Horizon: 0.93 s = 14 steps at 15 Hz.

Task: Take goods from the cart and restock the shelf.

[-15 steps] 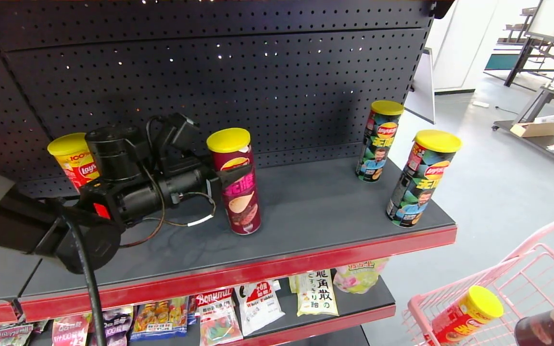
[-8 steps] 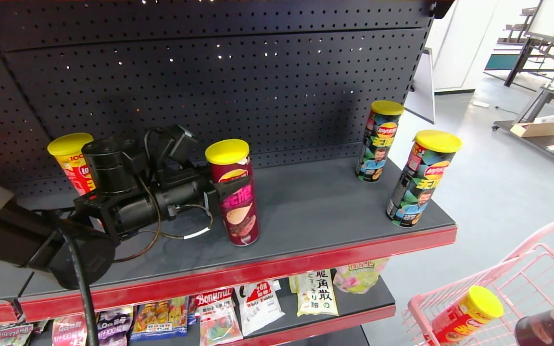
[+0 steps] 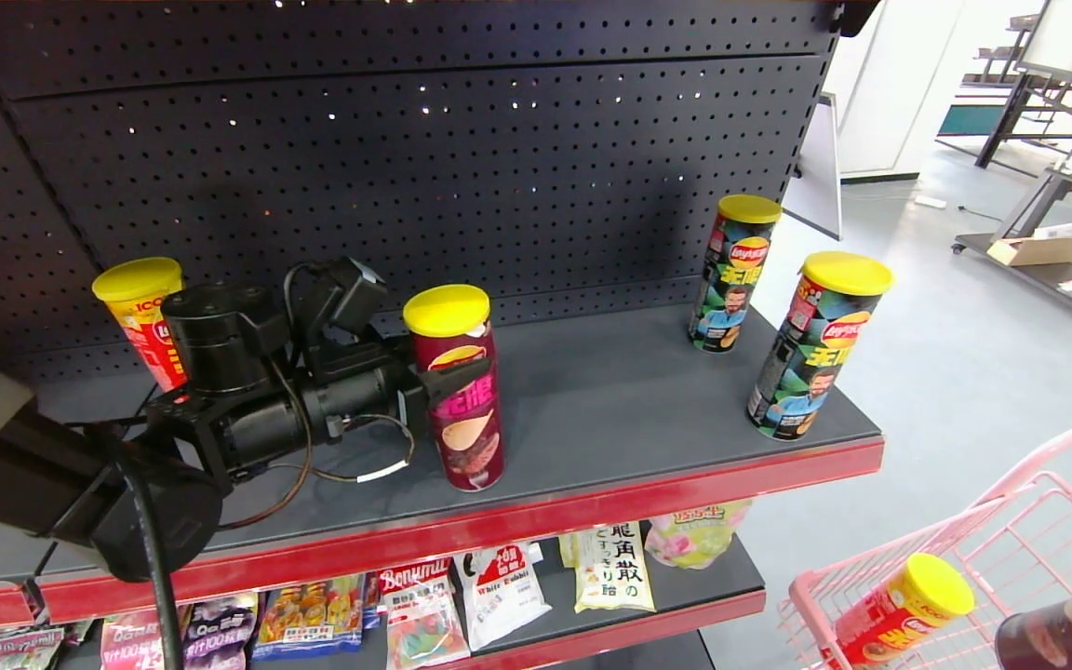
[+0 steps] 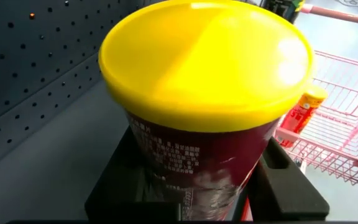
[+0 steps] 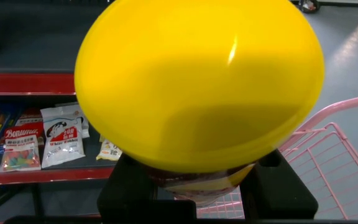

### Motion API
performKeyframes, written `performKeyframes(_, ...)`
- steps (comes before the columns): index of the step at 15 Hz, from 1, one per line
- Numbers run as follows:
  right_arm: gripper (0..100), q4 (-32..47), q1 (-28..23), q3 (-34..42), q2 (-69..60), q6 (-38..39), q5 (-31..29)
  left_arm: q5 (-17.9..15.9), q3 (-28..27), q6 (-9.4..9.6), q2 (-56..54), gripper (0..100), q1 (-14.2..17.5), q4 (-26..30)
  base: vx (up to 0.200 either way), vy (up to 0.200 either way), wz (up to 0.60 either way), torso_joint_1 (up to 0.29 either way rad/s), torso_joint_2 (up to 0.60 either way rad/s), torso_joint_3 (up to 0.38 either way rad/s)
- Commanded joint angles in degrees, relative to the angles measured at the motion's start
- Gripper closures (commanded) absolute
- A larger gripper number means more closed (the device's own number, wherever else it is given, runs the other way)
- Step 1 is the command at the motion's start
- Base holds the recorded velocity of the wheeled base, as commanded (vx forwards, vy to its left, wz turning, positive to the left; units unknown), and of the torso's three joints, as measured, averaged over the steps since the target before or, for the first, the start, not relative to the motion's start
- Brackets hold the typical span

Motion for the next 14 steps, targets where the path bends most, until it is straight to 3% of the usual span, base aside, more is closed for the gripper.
performKeyframes(1,100,-0.06,0.02,-0.1,-0.02,0.02,0.08,0.06,0.37,0.0,0.7,100,-0.17,-0.78,0.0,0.0,0.0,0.0,0.0,0.0)
performKeyframes(8,100,-0.06,0.02,-0.1,-0.02,0.02,0.08,0.23,0.28,-0.88,0.35,100,-0.96,-1.05,0.0,0.0,0.0,0.0,0.0,0.0)
performKeyframes(10,100,-0.06,0.02,-0.1,-0.02,-0.06,-0.01,0.41,0.28,-2.38,0.17,100,-1.31,-1.22,0.0,0.0,0.0,0.0,0.0,0.0)
performKeyframes(14,100,0.03,0.02,-0.1,0.07,0.02,-0.01,0.41,0.98,-2.55,0.35,100,-1.4,-1.93,0.0,0.0,0.0,0.0,0.0,0.0)
